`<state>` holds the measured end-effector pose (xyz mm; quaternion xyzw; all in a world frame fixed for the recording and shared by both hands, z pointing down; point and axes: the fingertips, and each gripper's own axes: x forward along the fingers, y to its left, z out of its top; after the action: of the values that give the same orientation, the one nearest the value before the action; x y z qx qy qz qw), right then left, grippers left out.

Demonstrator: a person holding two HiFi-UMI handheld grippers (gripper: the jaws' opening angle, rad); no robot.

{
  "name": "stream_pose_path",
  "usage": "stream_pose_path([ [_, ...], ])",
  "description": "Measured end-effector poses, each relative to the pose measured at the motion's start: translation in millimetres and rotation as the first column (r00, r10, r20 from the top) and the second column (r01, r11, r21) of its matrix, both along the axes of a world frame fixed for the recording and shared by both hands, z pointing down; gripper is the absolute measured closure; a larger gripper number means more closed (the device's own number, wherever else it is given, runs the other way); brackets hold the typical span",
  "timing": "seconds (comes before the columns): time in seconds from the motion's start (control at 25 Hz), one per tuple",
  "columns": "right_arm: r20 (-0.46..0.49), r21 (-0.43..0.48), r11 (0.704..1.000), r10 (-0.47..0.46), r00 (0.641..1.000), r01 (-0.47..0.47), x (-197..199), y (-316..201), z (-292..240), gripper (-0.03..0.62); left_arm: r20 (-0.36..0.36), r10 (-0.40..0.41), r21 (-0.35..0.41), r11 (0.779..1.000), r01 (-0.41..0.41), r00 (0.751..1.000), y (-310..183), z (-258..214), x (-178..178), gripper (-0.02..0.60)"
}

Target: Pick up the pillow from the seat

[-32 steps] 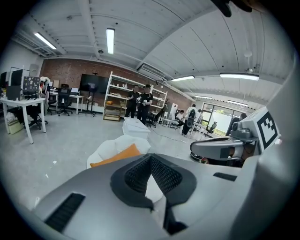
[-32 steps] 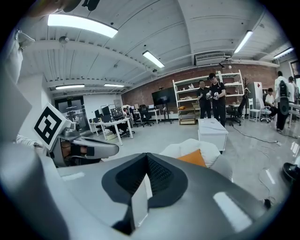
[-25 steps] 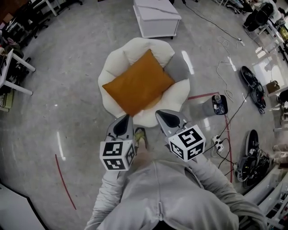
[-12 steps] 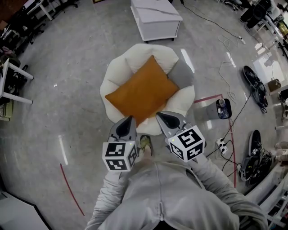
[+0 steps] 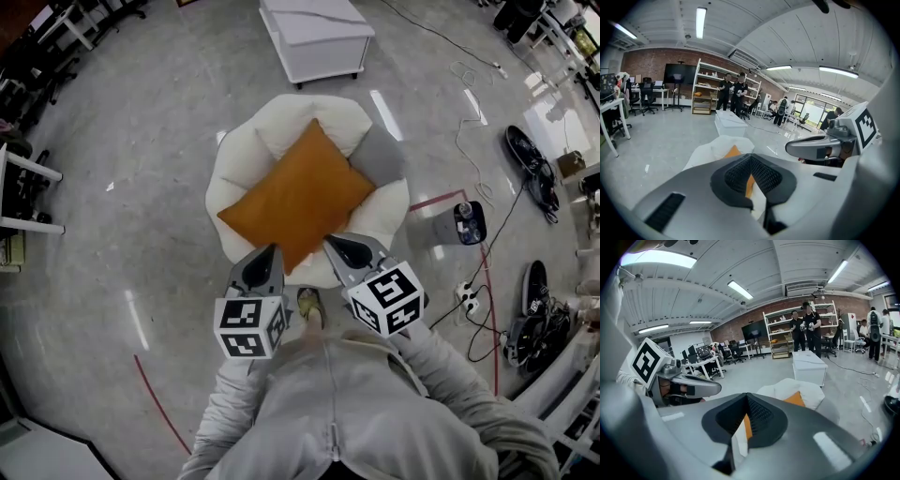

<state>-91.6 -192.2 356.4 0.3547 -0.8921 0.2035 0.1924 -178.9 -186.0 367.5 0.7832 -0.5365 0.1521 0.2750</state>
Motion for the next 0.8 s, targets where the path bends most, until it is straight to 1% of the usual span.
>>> stream_pose_path([
  [0.2, -0.01, -0.031, 0.999, 0.041, 0.999, -0.041, 4, -20, 15, 0.594, -0.003, 0.032, -0.03, 0.999, -0.033, 0.999, -23, 13, 2, 0.58],
  [0.48, -0.016, -0.085, 0.988, 0.125, 0.992, -0.125, 15, -45, 48, 0.594, 0.019, 0.089, -0.084, 0.993, -0.087, 0.996, -48, 43, 11, 0.58],
  [0.8, -0.01, -0.152, 0.974, 0.169, 0.986, -0.168, 34, -64, 95, 0.594, 0.04, 0.069, -0.125, 0.99, -0.063, 0.997, -69, 86, 16, 0.58],
])
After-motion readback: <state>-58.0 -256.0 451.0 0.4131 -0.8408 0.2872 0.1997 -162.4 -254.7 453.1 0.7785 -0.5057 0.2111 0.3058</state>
